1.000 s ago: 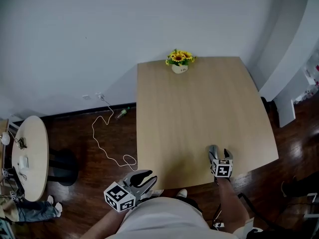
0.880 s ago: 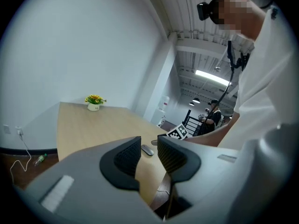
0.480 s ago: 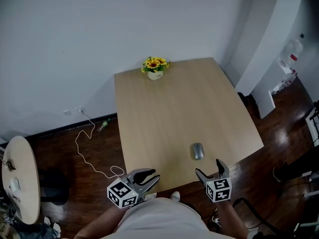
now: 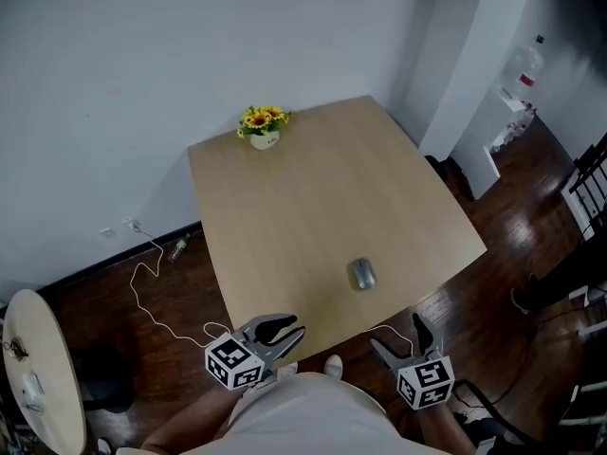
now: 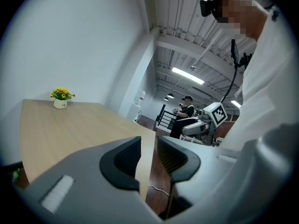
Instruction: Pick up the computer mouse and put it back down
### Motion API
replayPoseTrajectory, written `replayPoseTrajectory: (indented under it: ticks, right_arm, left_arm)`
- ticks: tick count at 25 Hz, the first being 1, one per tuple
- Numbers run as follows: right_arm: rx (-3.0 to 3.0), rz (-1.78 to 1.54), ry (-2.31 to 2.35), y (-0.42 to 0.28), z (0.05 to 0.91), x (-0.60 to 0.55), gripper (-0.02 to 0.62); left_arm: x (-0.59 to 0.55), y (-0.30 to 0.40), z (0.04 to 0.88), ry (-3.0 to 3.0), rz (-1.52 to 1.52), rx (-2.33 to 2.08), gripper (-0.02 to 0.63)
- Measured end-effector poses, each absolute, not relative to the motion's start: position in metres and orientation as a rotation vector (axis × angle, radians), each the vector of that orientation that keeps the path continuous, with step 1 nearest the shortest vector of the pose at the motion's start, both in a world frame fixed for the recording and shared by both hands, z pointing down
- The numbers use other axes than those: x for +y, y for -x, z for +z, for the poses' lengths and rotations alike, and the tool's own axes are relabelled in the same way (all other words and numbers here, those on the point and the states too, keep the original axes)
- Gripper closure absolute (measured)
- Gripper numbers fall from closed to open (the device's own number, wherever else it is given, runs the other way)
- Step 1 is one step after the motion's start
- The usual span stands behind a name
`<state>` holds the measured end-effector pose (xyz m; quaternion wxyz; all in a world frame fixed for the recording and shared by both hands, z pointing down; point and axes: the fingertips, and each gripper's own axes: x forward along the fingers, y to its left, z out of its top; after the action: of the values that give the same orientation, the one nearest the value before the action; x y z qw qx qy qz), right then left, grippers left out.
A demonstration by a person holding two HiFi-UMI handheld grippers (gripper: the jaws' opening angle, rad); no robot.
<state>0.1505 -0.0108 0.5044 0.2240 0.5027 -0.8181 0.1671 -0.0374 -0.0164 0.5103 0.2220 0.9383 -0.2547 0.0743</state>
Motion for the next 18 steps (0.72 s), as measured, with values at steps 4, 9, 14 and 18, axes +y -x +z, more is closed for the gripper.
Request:
replayPoseTrajectory:
  ticks: [4,9,14,18]
  right_arm:
    - [-2.245,0.489,-1.398,-0.146,0.508,-0.006,0.149]
    - [-2.251,0.49,-1.4,-0.141,0.51,-0.006,0.149]
    - [-2.262,0.46,-1.37,-0.139,0.509,-0.013,0.149]
    - [-2.26,0.48,-1.369,-0.144,0.512,-0.012,0.152]
  left_arm:
    - [-0.016,0.031,0.503,-2.601,0.151,-0.654,0.514]
    - [-0.013,0.027,0.495,-2.632,0.103,-0.614,0.514]
    - [-0.014,0.029,0.502,-2.604,0.115,-0.642,0.514]
    - [-0.011,0.023,0.505,-2.599,0.134,-0.636,0.514]
